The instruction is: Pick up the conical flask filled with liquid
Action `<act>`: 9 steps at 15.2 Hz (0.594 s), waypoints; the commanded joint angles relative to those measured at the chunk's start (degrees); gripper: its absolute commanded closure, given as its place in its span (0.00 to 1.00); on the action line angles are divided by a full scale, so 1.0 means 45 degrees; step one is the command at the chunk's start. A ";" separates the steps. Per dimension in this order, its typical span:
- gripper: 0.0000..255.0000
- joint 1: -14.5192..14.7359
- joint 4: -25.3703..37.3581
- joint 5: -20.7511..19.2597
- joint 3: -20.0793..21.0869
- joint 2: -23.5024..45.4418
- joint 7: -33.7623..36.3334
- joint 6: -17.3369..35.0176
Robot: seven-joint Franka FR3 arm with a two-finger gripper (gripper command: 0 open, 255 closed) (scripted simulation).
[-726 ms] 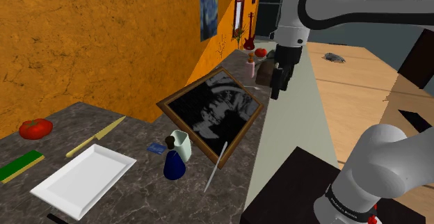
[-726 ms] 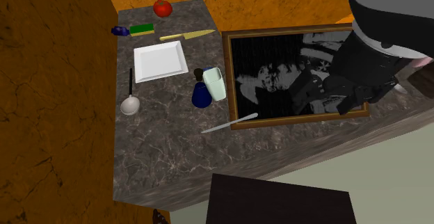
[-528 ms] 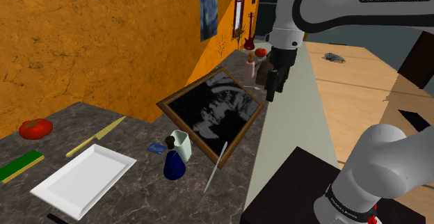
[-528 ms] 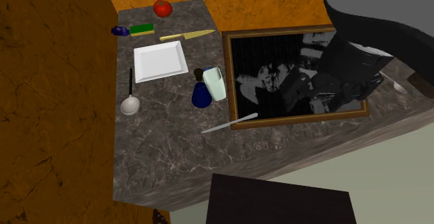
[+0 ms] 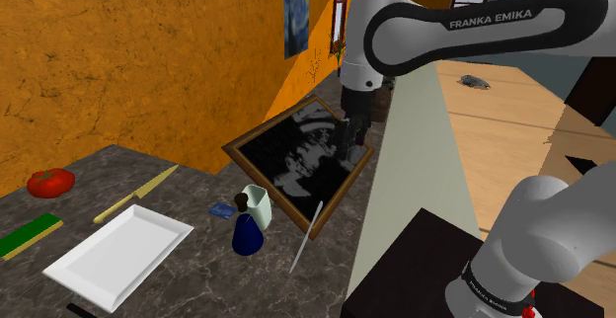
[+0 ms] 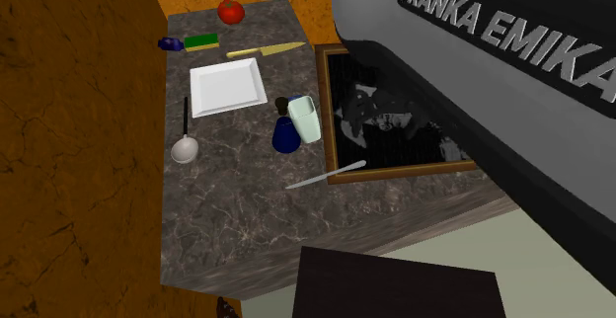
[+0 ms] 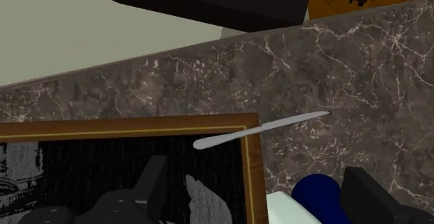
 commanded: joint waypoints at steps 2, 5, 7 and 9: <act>0.00 0.0124 0.0581 0.0056 0.0643 0.1280 0.0686 0.0831; 0.00 0.0217 0.1226 -0.0067 0.1210 0.2550 0.1360 0.1553; 0.00 0.0276 0.1735 -0.0243 0.1566 0.3437 0.1838 0.1981; 0.00 0.0343 0.2308 -0.0499 0.1897 0.4354 0.2341 0.2359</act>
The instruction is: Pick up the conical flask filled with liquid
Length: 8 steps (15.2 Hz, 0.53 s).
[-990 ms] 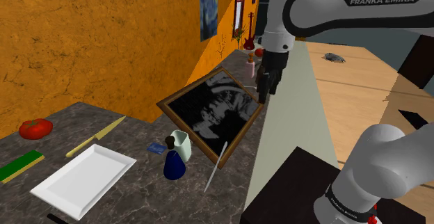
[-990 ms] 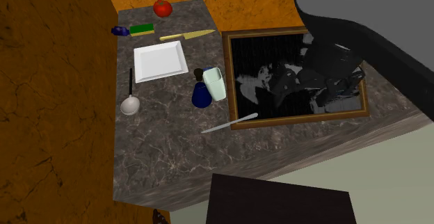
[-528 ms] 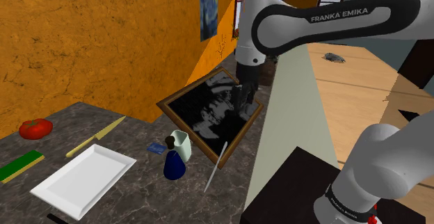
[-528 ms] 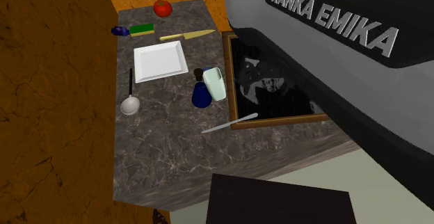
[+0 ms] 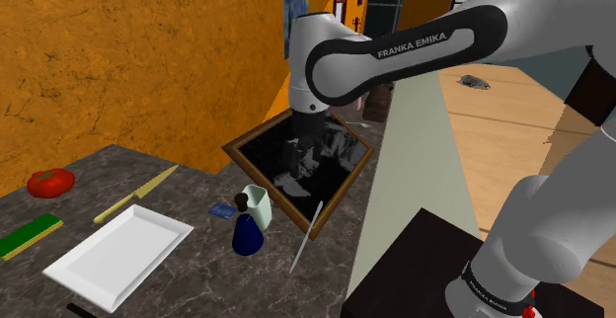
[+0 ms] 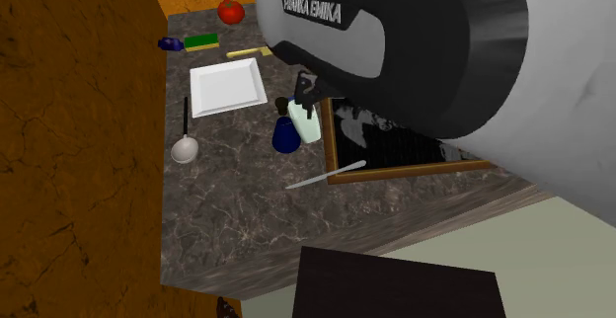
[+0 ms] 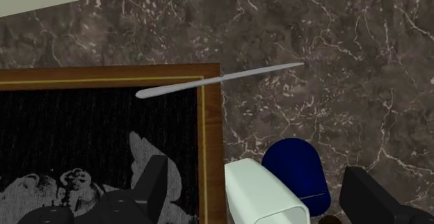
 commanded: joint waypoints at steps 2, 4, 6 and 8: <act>0.00 0.0118 0.0967 -0.0478 0.0476 0.1500 0.0802 0.0571; 0.00 0.0248 0.1673 -0.0884 0.0719 0.2473 0.1346 0.0828; 0.00 0.0420 0.2450 -0.1346 0.0913 0.3469 0.1895 0.1014; 0.00 0.0649 0.3302 -0.1846 0.1044 0.4484 0.2435 0.1124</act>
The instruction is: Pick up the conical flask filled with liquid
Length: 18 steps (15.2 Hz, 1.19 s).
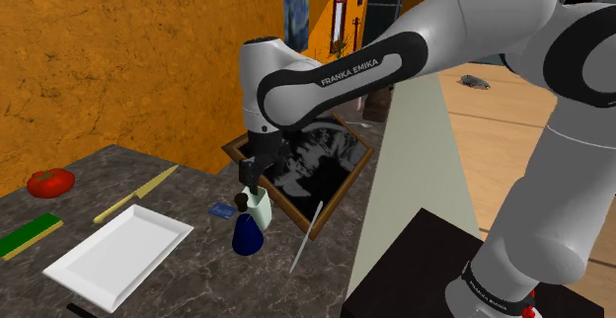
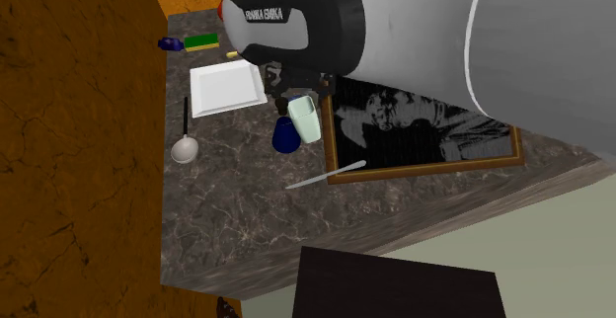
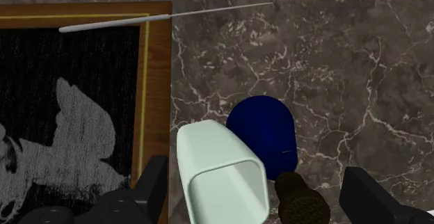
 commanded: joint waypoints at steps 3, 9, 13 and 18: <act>0.00 0.0569 0.1937 -0.1041 0.0126 0.2123 0.1029 0.0058; 0.00 0.0994 0.2632 -0.1636 0.0021 0.3407 0.1526 0.0566; 0.00 0.1026 0.2343 -0.1759 -0.0033 0.3654 0.1595 0.1084; 1.00 0.1025 0.2336 -0.1758 -0.0033 0.3650 0.1594 0.1088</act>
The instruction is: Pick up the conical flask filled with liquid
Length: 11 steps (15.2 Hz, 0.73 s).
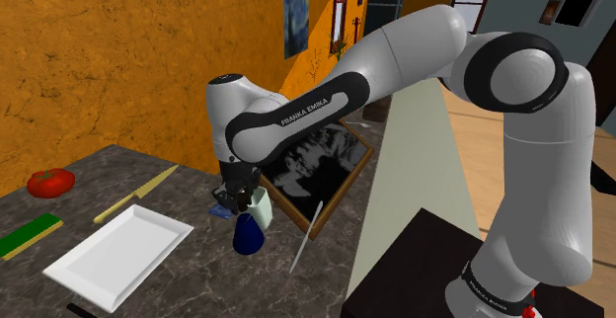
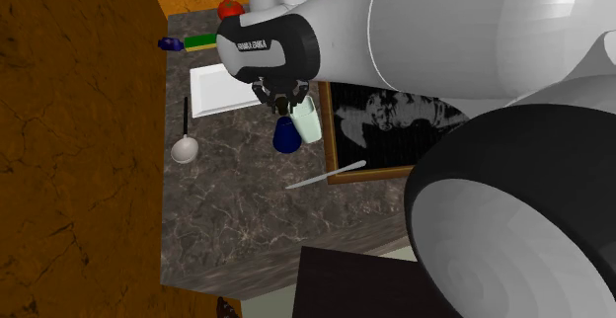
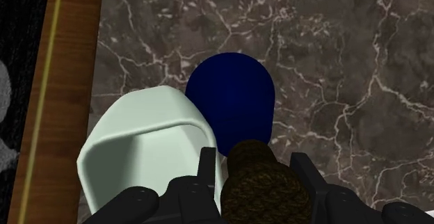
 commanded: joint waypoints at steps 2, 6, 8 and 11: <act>1.00 0.0004 -0.0005 0.0000 0.0002 0.0009 0.0002 0.0008; 1.00 0.0007 0.0005 -0.0002 0.0002 0.0014 0.0004 0.0003; 1.00 -0.0006 0.0076 0.0037 0.0019 -0.0065 -0.0019 -0.0141; 1.00 -0.0031 0.0327 0.0137 0.0063 -0.0266 -0.0076 -0.0579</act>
